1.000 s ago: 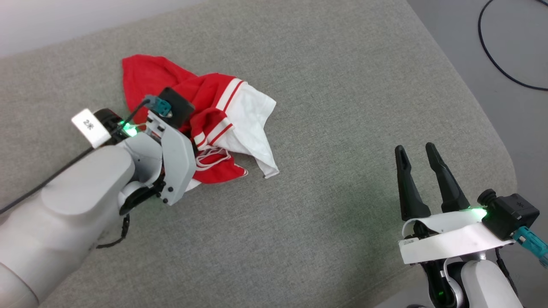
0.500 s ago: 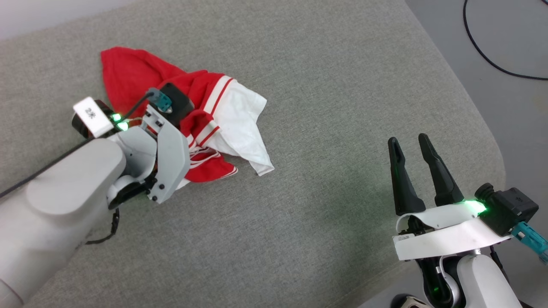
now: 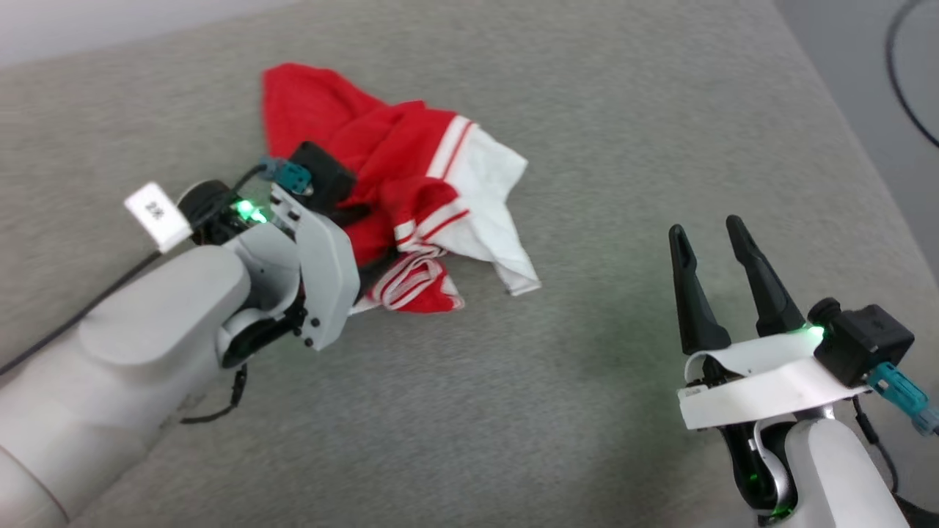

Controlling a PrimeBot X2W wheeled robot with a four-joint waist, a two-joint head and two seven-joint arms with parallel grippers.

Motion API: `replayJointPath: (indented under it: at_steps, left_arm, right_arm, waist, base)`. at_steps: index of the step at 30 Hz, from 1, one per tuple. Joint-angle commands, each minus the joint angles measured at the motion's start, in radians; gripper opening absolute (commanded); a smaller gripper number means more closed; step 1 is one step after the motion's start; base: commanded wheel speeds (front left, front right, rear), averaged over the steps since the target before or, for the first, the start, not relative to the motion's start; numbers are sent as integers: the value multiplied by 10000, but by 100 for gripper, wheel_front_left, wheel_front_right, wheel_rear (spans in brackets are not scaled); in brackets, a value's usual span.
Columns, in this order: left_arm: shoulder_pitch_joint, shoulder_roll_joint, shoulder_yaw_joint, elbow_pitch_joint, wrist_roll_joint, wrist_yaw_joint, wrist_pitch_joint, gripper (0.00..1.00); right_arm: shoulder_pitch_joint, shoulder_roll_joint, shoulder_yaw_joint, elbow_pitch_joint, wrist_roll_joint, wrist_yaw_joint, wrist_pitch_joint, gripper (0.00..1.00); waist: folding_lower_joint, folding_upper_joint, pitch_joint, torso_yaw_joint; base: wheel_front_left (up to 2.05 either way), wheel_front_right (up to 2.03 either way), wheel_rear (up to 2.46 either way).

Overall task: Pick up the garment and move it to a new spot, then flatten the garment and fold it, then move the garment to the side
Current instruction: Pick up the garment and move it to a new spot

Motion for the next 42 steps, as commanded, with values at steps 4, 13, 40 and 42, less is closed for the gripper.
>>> replayJointPath:
  at_steps: [4,13,40,42]
  left_arm:
    - [-128,199,-46,-263,-622,51,-1372,100]
    - [824,414,143,-190,-1853,50,-3648,100]
    - [8509,-650,8648,-36,1235,82,-4421,100]
    - [8997,-780,9216,-317,1885,135,-4421,100]
  right_arm:
    - [-287,1,-221,346,-690,-1,-48,100]
    - [-391,3,-524,1060,-1549,-1,-28,100]
    - [2380,3,-2669,-13,-2241,-1,1212,100]
    - [2541,3,-2743,-117,-2217,-1,1267,100]
  waist:
    - [0,0,-763,1763]
    - [0,0,-1320,3182]
    - [0,0,-3293,5425]
    - [0,0,-3391,5367]
  base:
    - [0,0,0]
    - [0,0,0]
    - [0,0,0]
    - [0,0,0]
